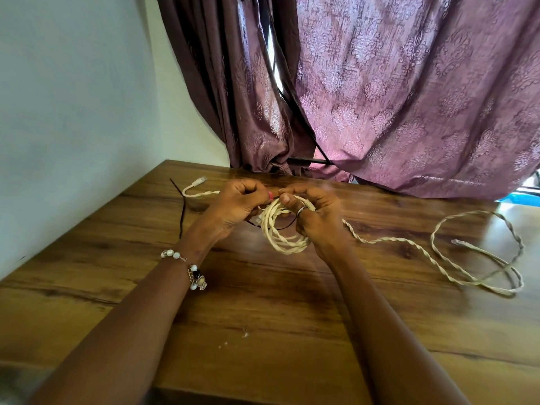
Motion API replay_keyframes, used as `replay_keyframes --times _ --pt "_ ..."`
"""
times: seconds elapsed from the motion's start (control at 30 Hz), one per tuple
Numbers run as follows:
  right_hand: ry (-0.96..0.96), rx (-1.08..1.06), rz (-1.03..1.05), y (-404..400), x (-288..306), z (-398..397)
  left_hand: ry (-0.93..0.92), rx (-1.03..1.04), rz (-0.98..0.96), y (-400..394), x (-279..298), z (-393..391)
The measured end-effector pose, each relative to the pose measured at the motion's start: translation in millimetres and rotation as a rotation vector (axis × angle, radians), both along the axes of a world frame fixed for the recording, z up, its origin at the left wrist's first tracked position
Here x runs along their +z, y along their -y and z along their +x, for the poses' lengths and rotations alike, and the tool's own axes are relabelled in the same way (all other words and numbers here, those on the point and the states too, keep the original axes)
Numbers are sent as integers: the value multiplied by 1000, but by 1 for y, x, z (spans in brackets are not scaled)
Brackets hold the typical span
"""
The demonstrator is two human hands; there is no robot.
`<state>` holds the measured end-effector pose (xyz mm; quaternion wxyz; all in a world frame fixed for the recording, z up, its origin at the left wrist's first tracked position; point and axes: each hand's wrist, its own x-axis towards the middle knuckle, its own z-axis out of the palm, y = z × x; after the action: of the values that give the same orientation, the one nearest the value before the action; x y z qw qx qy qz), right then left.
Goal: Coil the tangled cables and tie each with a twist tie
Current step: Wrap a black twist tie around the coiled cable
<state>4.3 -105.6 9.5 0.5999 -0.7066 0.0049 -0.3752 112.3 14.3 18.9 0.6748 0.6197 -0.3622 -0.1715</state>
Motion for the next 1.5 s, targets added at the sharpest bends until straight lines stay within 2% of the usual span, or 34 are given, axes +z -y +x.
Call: replay_keyframes --times 0.43,0.67,0.8,0.9,1.03,1.2,1.27,1.33,1.5 --pt "-4 10 -17 3 -2 1 28 -47 6 -4 -1 3" --pt "4 -29 -91 7 -5 6 137 32 -89 1 -6 -1" --pt "23 -31 -102 7 -3 6 75 45 -179 3 -6 -3" --pt "10 -8 -116 10 -2 6 105 36 -195 4 -6 -7" --pt "17 -49 -164 17 -1 5 351 78 -136 7 -2 -13" --pt "-64 -77 -272 21 -2 2 677 311 -85 12 1 -17" --pt "-67 -62 -272 17 -3 4 760 319 -90 14 2 -18" --pt "-55 -11 -221 13 0 4 732 282 -117 15 1 -16" --pt "-282 119 -72 10 3 -5 216 325 -213 14 5 -7"
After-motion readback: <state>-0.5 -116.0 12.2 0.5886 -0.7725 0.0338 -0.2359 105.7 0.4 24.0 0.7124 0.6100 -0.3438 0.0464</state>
